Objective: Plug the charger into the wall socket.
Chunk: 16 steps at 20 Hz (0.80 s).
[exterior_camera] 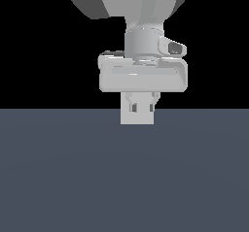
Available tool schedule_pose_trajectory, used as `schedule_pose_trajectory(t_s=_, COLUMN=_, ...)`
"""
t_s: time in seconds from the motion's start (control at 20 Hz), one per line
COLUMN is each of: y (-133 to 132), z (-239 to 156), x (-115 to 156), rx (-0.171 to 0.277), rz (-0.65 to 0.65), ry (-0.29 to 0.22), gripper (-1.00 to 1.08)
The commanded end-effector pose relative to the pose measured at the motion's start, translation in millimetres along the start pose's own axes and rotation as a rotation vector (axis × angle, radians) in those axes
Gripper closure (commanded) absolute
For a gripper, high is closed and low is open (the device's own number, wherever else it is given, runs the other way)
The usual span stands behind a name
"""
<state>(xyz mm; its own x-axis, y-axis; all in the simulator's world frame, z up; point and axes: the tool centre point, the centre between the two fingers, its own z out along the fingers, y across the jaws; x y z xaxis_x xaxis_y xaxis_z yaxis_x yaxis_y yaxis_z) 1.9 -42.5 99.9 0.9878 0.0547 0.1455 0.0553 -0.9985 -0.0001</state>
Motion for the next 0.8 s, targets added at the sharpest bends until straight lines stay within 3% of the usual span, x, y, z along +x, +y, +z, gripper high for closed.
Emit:
schedule_pose_trajectory(t_s=0.0, y=0, z=0, x=0, rx=0.0, rz=0.0, ry=0.0, gripper=1.08)
schedule_pose_trajectory(t_s=0.35, y=0, z=1, x=7, rx=0.0, rz=0.0, ry=0.0, gripper=1.08)
schedule_pose_trajectory(t_s=0.75, y=0, z=5, x=33, rx=0.0, rz=0.0, ry=0.0, gripper=1.08)
